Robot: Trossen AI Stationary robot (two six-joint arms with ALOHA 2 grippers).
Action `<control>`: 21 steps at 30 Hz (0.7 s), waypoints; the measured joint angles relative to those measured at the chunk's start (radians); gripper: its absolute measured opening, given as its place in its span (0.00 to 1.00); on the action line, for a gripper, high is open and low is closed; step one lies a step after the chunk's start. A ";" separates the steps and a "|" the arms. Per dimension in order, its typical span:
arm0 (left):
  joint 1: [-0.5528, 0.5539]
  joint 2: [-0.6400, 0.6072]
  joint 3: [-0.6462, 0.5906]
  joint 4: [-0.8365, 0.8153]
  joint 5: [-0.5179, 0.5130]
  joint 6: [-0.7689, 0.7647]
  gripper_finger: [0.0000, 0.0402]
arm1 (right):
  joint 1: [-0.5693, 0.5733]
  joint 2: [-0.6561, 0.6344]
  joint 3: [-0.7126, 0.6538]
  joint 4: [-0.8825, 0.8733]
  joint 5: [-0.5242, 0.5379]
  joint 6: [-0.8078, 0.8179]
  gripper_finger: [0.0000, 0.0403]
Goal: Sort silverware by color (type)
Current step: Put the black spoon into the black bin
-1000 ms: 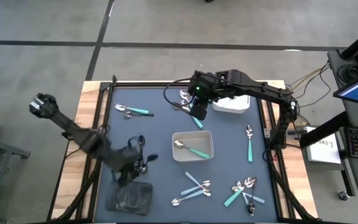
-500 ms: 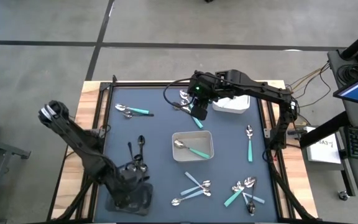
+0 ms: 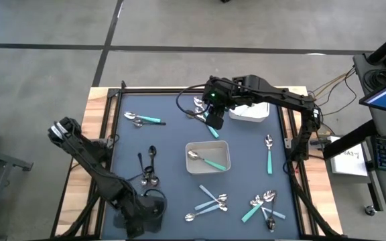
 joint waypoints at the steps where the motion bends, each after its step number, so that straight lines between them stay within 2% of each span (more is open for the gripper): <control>1: 0.007 0.004 0.017 -0.042 0.000 0.009 0.27 | -0.002 0.000 0.000 0.000 0.000 -0.002 0.31; 5: 0.044 0.014 0.093 -0.253 -0.050 0.044 0.29 | -0.013 0.000 0.000 0.000 -0.001 -0.019 0.31; 7: 0.065 0.009 0.128 -0.377 -0.124 0.052 0.29 | -0.023 0.000 0.000 0.000 0.000 -0.027 0.31; 10: 0.095 0.002 0.174 -0.556 -0.294 0.028 0.29 | -0.038 0.000 0.000 0.000 0.000 -0.034 0.31; 12: 0.127 -0.008 0.186 -0.634 -0.360 0.024 0.29 | -0.048 0.000 0.000 0.000 0.000 -0.040 0.31; 16: 0.212 -0.027 0.145 -0.642 -0.396 0.078 0.27 | -0.064 0.000 0.000 0.000 0.000 -0.044 0.31; 21: 0.348 -0.070 -0.030 -0.458 -0.399 0.109 0.23 | -0.076 0.000 0.000 0.000 0.001 -0.046 0.31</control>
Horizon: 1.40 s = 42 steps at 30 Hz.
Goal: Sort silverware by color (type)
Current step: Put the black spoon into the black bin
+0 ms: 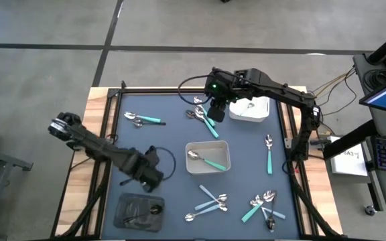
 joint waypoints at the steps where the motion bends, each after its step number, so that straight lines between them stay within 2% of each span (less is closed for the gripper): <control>1: 0.027 -0.014 -0.043 0.050 0.000 -0.002 0.22 | -0.001 0.000 0.000 0.000 0.000 0.000 0.31; 6: 0.113 -0.117 -0.246 0.202 -0.004 -0.128 0.19 | -0.001 0.000 0.000 0.000 -0.001 0.000 0.31; 11: 0.113 -0.268 -0.426 0.273 -0.024 -0.375 0.19 | -0.001 0.000 0.000 0.001 -0.001 0.001 0.31; 14: 0.113 -0.350 -0.511 0.324 -0.070 -0.518 0.19 | -0.001 0.000 0.000 0.008 0.000 0.004 0.31; 19: 0.114 -0.431 -0.608 0.448 -0.102 -0.588 0.19 | -0.001 0.000 0.000 0.016 0.000 0.017 0.31; 26: 0.114 -0.419 -0.655 0.459 -0.101 -0.652 0.19 | -0.001 0.000 0.000 0.059 0.000 0.020 0.31; 30: 0.114 -0.397 -0.662 0.521 -0.100 -0.655 0.19 | -0.004 0.000 0.000 0.065 0.000 0.021 0.31; 42: 0.114 -0.277 -0.659 0.539 -0.050 -0.664 0.19 | -0.020 0.000 0.000 0.064 0.000 0.023 0.31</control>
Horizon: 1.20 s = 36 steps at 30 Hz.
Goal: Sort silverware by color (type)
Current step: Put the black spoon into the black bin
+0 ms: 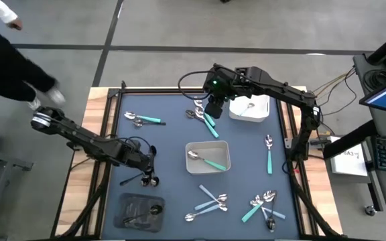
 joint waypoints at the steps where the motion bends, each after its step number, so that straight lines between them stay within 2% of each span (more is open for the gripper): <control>1: 0.000 0.003 0.000 -0.001 0.002 0.000 0.19 | 0.000 0.000 0.000 0.000 0.000 0.000 0.31; 6: 0.000 0.007 0.010 -0.005 0.002 0.006 0.17 | 0.000 0.000 0.000 0.000 0.000 -0.002 0.31; 12: 0.000 0.007 0.014 -0.016 0.001 0.003 0.02 | 0.000 0.000 0.000 0.000 0.000 -0.003 0.31; 19: 0.000 -0.039 0.031 -0.022 -0.010 0.012 0.01 | 0.000 0.000 0.000 0.000 0.000 -0.015 0.31; 23: -0.001 -0.103 0.088 -0.020 -0.089 0.049 0.00 | 0.000 0.000 0.000 0.000 0.000 -0.019 0.31; 26: 0.000 -0.140 0.156 -0.024 -0.136 0.121 0.01 | 0.000 0.000 0.000 0.000 0.000 -0.025 0.31; 32: -0.008 -0.129 0.354 -0.043 -0.136 0.400 0.00 | 0.000 0.000 0.000 -0.001 0.000 -0.043 0.31; 36: -0.003 -0.074 0.479 -0.230 -0.158 0.507 0.00 | 0.000 0.000 0.000 -0.001 0.000 -0.057 0.31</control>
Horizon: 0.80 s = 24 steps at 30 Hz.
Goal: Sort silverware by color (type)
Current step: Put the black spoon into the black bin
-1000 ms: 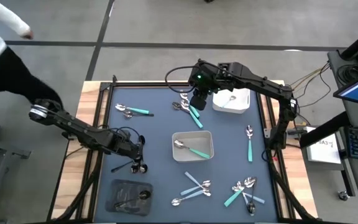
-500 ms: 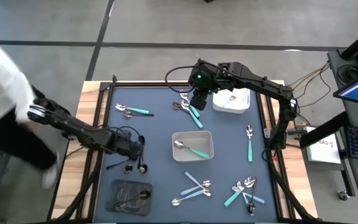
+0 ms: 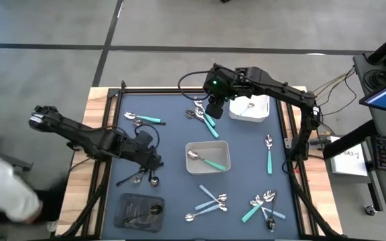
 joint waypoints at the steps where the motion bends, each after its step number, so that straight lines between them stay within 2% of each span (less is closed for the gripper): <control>1: 0.000 0.016 0.022 -0.054 0.001 0.015 0.00 | 0.000 0.000 0.000 0.000 0.000 -0.001 0.31; 4: -0.003 0.067 0.035 -0.146 0.108 0.073 0.00 | 0.000 0.000 0.000 -0.005 0.000 -0.002 0.31; 8: -0.004 0.153 0.012 -0.143 0.238 0.164 0.00 | 0.000 0.000 0.000 -0.008 0.000 -0.002 0.31; 12: -0.003 0.249 0.010 -0.128 0.299 0.242 0.01 | 0.000 0.000 0.000 -0.013 0.000 -0.001 0.31; 17: -0.003 0.347 0.010 -0.074 0.390 0.295 0.08 | 0.000 0.000 0.000 -0.015 0.000 0.000 0.31; 21: -0.004 0.394 0.010 -0.027 0.408 0.341 0.16 | 0.000 0.000 0.000 -0.015 0.000 0.004 0.31; 24: -0.004 0.389 0.010 -0.054 0.405 0.372 0.22 | 0.000 0.000 0.000 -0.012 0.000 0.019 0.31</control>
